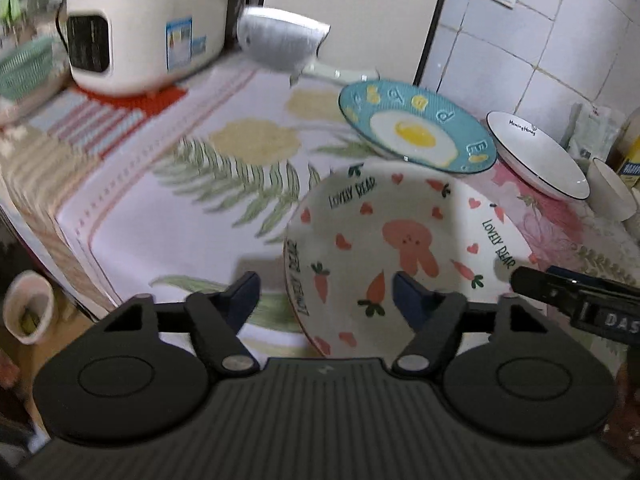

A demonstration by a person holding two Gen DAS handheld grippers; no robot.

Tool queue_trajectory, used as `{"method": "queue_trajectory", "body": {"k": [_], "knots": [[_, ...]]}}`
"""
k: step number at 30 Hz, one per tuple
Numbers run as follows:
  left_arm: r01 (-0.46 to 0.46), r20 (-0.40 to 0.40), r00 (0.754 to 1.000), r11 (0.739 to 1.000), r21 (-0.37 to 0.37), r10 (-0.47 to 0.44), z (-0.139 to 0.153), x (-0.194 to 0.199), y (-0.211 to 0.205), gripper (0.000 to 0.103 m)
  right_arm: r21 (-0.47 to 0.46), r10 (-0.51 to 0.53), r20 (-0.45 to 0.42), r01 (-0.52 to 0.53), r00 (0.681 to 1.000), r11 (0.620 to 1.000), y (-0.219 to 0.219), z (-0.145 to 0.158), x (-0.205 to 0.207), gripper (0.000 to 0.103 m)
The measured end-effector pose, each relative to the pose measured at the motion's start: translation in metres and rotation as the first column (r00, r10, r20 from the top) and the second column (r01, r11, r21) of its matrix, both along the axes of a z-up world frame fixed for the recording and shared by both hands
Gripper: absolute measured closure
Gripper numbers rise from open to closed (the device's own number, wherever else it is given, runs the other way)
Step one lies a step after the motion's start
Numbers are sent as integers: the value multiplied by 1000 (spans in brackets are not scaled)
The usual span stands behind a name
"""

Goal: Organize plates and bowls
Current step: 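Move both grippers to the Lovely Bear plate rim and close them, then lift the Lovely Bear plate, carry it toward the counter middle, lower and open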

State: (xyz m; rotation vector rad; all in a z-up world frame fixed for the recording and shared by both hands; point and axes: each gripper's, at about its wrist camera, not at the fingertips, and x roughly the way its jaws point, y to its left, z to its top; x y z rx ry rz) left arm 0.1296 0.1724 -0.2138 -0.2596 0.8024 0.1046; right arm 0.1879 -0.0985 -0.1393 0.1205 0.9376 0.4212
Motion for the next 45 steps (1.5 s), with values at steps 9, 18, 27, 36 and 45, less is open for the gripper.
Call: {"method": "queue_trajectory", "body": {"k": [9,18,27,36,45], "knots": [[-22,-70,997,999,-31,20,-13,12,2,74,78,18,-120,-8,993,997,3,-17,16,79],[-9,-74,997,999,-49,6,-14,14,4,74,32,100,-78,-97,992,995,4,-14,13,80],[85,-47,995,996,-38,-86,9,11,-32,74,33,35,-96,-31,995,999,-29,13,12,81],[254,-41,966,967,-25,-255,35,18,-90,74,-9,-22,-46,22,999,1000,-86,46,-9,80],[327,-54,943,945,-23,-328,36,38,-147,74,-30,-99,-30,99,995,995,-142,51,-15,80]]}}
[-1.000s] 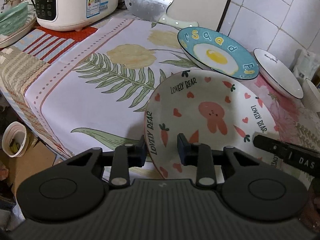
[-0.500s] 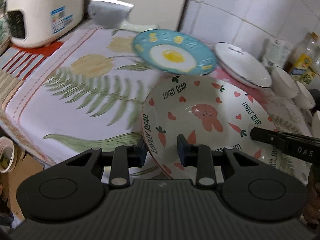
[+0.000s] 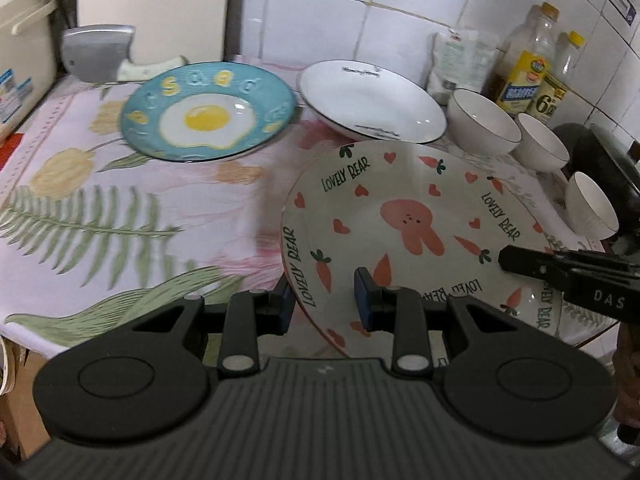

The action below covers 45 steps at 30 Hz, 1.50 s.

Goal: Organize plates and bowls
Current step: 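Lift the Lovely Bear plate, carry it toward the counter middle, lower and open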

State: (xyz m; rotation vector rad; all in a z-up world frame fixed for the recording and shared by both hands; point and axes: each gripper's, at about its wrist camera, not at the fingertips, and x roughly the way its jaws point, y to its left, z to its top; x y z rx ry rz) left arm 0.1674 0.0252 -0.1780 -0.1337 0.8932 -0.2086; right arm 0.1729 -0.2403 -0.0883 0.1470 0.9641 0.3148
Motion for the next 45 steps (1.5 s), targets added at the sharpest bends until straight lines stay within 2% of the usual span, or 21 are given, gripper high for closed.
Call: {"method": "queue_trajectory", "body": {"k": [10,13,15,19,23,30,36,40,42,43,45], "knots": [[30,-17,999,999,25,-29,-18,22,-35,74,-5,-33,-19,32,999,999,-39,-15,9,79],[20,3,1000,997,75,-20,-25,27,-39,74,-14,-19,-20,19,1000,1000,-37,-22,9,77],[-3,-26,1000,998,64,4,-29,33,-38,74,-22,-24,-17,24,1000,999,-33,-28,7,77],[5,-41,999,998,57,-3,-34,34,-37,74,-38,-21,-15,20,1000,999,-32,-33,5,77],[-35,-129,991,999,12,36,-38,38,-34,74,-79,-15,-38,12,999,997,-28,-33,7,77],[-29,-182,983,998,53,39,-32,40,-39,74,-84,-42,-107,33,993,996,-30,-34,13,74],[-6,-221,975,998,61,20,-22,35,-38,74,-207,-38,-125,12,991,978,-14,-18,12,69],[19,-232,973,997,71,-2,-9,25,-38,71,-175,-64,-115,43,991,984,-18,2,7,63],[25,-236,972,997,75,-6,-1,20,-37,70,-151,-58,-101,42,993,988,-18,15,3,53],[28,-241,971,997,73,-10,3,18,-35,69,-153,-51,-93,37,994,988,-16,22,1,52],[40,-244,970,997,69,-22,12,13,-33,63,-158,-28,-73,16,997,987,-10,34,-3,49]]}}
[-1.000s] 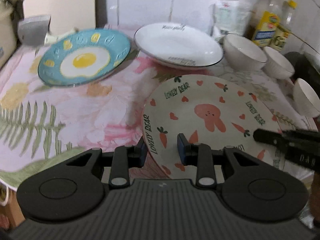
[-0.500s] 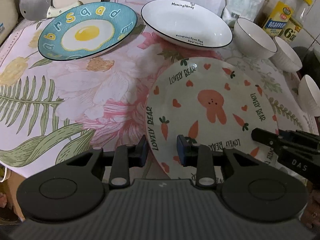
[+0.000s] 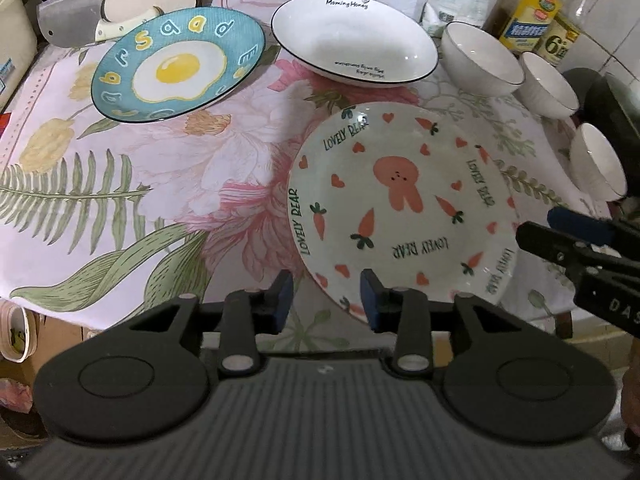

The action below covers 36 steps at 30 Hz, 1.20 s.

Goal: Organize plates and bowls
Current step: 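Lift the Lovely Bear plate, carry it toward the counter middle, lower and open, then move both grippers to the blue fried-egg plate rim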

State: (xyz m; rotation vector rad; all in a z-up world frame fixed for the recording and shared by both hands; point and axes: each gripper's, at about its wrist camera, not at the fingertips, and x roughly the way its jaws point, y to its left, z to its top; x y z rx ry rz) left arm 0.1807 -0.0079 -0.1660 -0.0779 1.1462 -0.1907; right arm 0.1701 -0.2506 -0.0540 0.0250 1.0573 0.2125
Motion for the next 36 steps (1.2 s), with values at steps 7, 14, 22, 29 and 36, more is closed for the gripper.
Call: {"method": "queue_trajectory", "body": {"k": [7,14,22,29,36], "knots": [[21,36,999,1000,12,-21,29,-15,11,55,4,88,57,-88,995,996,17,40,-12,38],[0,126,992,1000,-28,3,59,-27,34,53,10,183,95,-185,978,983,38,68,-20,31],[3,176,984,1000,13,-6,75,-24,65,47,24,265,123,-269,956,963,64,91,-15,31],[-21,199,980,999,48,11,68,-10,87,45,107,299,120,-312,947,944,83,106,0,31],[-99,220,971,995,14,94,56,11,114,39,158,298,99,-311,949,937,103,103,25,31]]}}
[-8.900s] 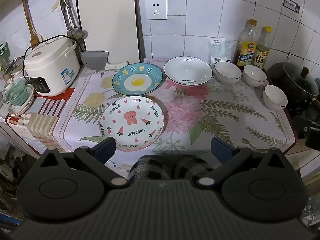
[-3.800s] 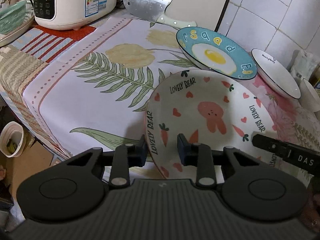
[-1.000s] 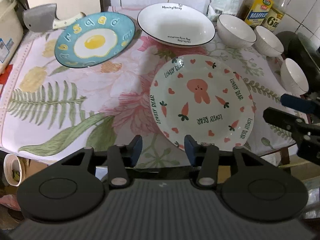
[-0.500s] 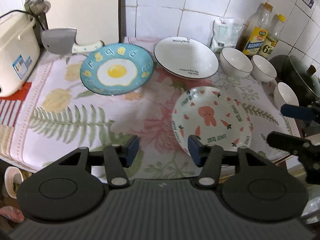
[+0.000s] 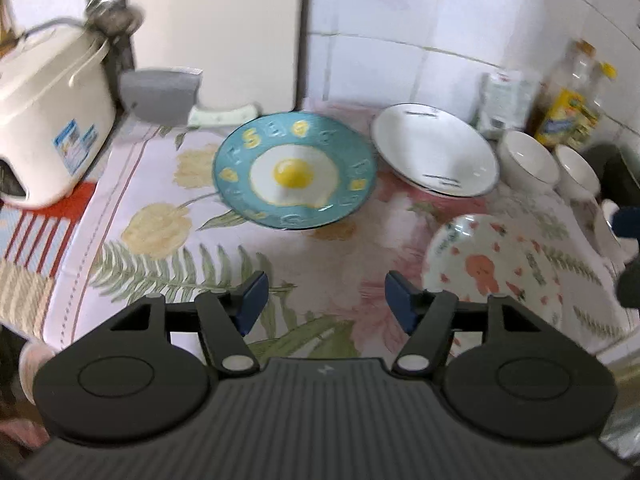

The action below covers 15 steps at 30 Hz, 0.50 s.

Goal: Organize plates and bowls
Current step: 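Move both grippers to the blue fried-egg plate rim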

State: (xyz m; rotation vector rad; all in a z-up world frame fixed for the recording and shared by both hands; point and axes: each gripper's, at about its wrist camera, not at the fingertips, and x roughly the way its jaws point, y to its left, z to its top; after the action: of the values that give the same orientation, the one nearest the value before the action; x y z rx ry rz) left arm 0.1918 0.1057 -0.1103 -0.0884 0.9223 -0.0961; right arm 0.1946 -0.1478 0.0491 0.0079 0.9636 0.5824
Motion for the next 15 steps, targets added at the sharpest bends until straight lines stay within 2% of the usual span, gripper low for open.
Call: {"method": "queue_trajectory", "body": {"k": [3,4,6,10,12,15], "knots": [[-54,18,998,998,-46,54,-12,6,16,36,29,16,8,-16,1000,999,7,0,6,31],[-70,32,997,996,-54,72,-15,7,20,31,32,16,5,-16,1000,999,10,-2,10,31],[-97,72,992,993,-67,102,-23,10,27,29,50,7,-3,-7,1000,999,13,-8,18,31],[-137,122,982,989,-53,143,-38,26,38,27,94,-69,-20,70,997,993,17,-25,36,31],[-154,137,977,986,-70,163,-44,35,44,27,134,-120,-24,123,992,983,19,-37,45,31],[-204,123,969,975,-87,213,-53,49,54,27,192,-168,-94,184,981,964,24,-62,63,31]]}}
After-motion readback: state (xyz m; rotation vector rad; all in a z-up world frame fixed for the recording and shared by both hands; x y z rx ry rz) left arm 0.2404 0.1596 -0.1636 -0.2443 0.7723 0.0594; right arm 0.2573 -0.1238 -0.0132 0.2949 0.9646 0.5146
